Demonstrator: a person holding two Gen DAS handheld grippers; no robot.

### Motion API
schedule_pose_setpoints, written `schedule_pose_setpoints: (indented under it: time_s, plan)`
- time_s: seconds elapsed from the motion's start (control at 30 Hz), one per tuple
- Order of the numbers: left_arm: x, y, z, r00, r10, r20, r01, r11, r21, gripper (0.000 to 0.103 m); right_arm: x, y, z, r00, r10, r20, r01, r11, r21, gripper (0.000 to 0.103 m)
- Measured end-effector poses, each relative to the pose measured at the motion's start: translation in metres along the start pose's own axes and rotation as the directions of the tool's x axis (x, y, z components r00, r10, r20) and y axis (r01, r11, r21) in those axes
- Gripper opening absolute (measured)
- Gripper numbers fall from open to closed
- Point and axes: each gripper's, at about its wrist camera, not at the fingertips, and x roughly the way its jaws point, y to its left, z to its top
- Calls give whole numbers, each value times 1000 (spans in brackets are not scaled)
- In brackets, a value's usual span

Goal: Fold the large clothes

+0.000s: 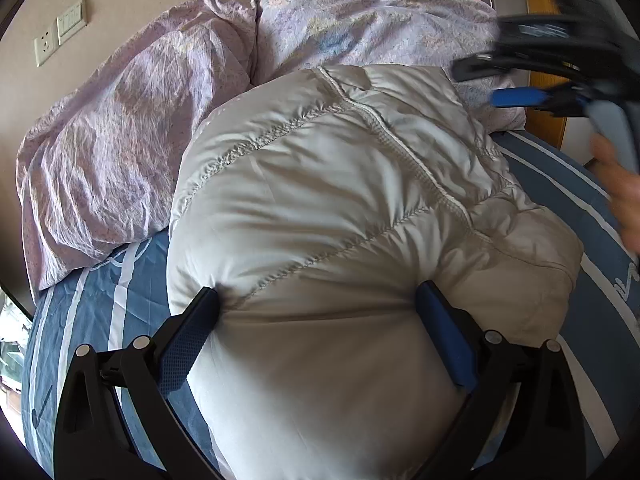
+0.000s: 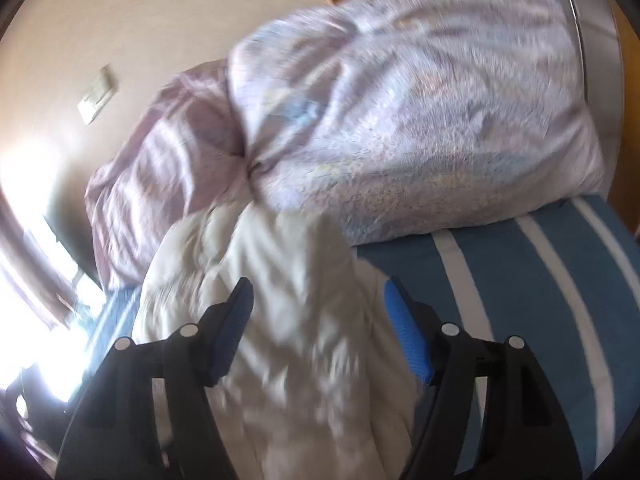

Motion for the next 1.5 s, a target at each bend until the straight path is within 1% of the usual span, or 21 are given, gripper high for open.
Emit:
schedule_pose_setpoints:
  time_s: [0.03,0.1,0.13,0.17,0.23,0.27,0.37,0.47,0.53,0.6,0.7,0.73,0.77,0.87,0.97,1.03,1.13,1.23,1.3,1.4,1.5]
  plan:
    - [0,0,0,1000,0,0,0,1000,0,99,10,-3,4,1000,14,-21,-14,1000,22,68]
    - [0,0,0,1000,-1,1,1,1000,-1,99,28,-4,7,998,28,-61,-25,999,48,52]
    - [0,0,0,1000,-1,3,1,1000,-2,99,37,-4,7,997,7,-80,-3,999,46,36]
    - [1,0,0,1000,-2,4,2,1000,-2,99,44,-5,6,996,-30,-87,34,998,46,29]
    - [0,-1,1,1000,-6,13,6,1000,0,99,53,-9,-2,991,-87,-104,93,994,54,22]
    - [0,-1,2,1000,-8,17,8,1000,0,100,58,-13,-6,987,-108,-117,116,991,64,21]
    - [-2,-4,5,999,-16,33,16,1000,-1,101,78,-25,-16,974,-141,-175,160,982,99,21]
    - [0,-7,9,999,-22,40,22,1000,-1,101,90,-25,-22,966,-175,-192,193,978,78,21]
    - [1,-10,12,999,-21,47,21,1000,-1,101,100,-24,-27,957,-216,-191,228,972,45,21]
    - [3,-14,14,999,-11,47,11,1000,4,101,107,-27,-28,955,-217,-202,233,971,59,20]
    - [6,-14,16,999,-3,32,3,1000,3,101,105,-31,-28,961,-185,-208,202,977,66,21]
    - [7,-14,15,1000,-2,24,2,1000,6,101,100,-31,-26,963,-179,-202,196,978,69,24]
    - [7,-12,14,1000,-4,19,4,1000,6,101,91,-32,-26,966,-174,-191,191,979,76,31]
    - [7,-8,13,1000,-14,12,14,1000,-6,101,53,-23,-26,983,-125,-136,136,988,77,40]
    - [8,-7,15,1000,-13,4,13,1000,-12,101,16,-6,-39,994,-81,-76,83,996,24,44]
    - [8,-8,15,1000,-13,1,13,1000,-14,102,4,1,-49,996,-54,-71,55,999,-1,44]
    - [8,-7,15,1000,-13,-3,13,1000,-19,102,7,8,-59,995,-28,-99,26,999,-24,44]
    - [8,-7,15,1000,-11,-4,11,1000,-23,102,21,7,-66,988,-52,-146,47,998,-38,43]
    - [8,-8,16,1000,-9,-2,9,1000,-20,102,31,1,-73,984,-43,-173,38,999,-31,43]
    - [9,-10,17,1000,0,-1,0,1000,-15,102,41,-3,-78,984,-27,-176,25,1000,-14,43]
    - [10,-13,18,1000,12,0,-12,1000,-11,102,48,-8,-86,988,-12,-152,11,1000,-4,43]
